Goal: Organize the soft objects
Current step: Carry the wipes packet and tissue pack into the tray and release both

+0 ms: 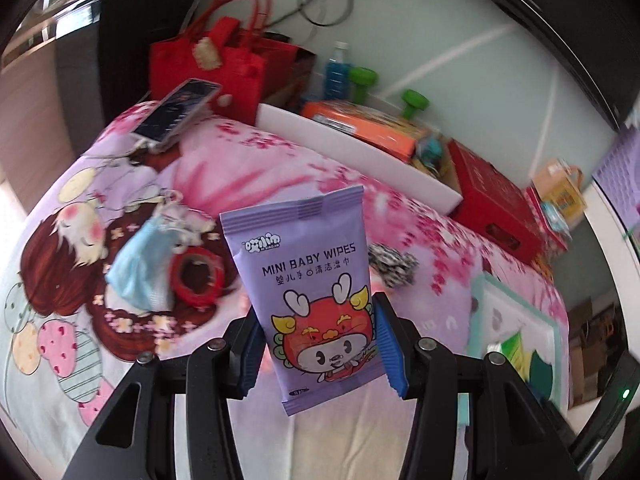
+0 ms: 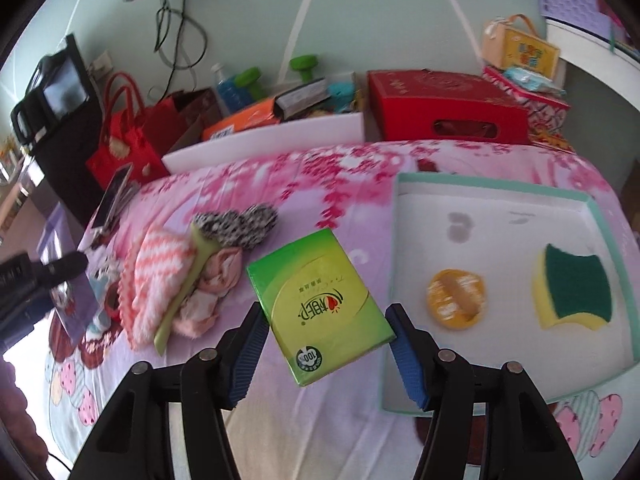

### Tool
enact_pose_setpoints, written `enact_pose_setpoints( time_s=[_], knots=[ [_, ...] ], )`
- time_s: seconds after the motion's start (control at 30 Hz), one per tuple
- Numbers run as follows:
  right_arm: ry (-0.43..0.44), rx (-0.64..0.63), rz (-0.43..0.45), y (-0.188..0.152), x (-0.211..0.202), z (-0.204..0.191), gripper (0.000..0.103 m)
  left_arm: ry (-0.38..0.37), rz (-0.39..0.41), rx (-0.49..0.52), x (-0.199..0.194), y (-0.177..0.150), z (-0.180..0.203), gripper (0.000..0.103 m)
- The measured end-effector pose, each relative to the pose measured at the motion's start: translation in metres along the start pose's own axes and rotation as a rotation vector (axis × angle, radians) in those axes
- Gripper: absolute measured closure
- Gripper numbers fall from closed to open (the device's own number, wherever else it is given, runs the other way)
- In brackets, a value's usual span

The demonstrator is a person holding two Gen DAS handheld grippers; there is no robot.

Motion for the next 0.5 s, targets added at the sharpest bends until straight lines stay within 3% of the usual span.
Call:
enact_pose_setpoints(
  time_s=[0.5],
  knots=[
    [-0.247, 0.287, 0.009, 0.006, -0.015, 0.155, 0.040, -0.124, -0.155, 0.342, 0.046, -0.055, 0.147, 0.051]
  ],
)
Point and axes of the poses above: each gripper's, at about its wrist camera, not at the fingertips, and x roughly the way its jaws point, z to its right, y to its top, the point moved 9 cm from there along x, roughly the way its jaws point, and after that the axes turned 5 degrees about -y, right-handed, at the moved point
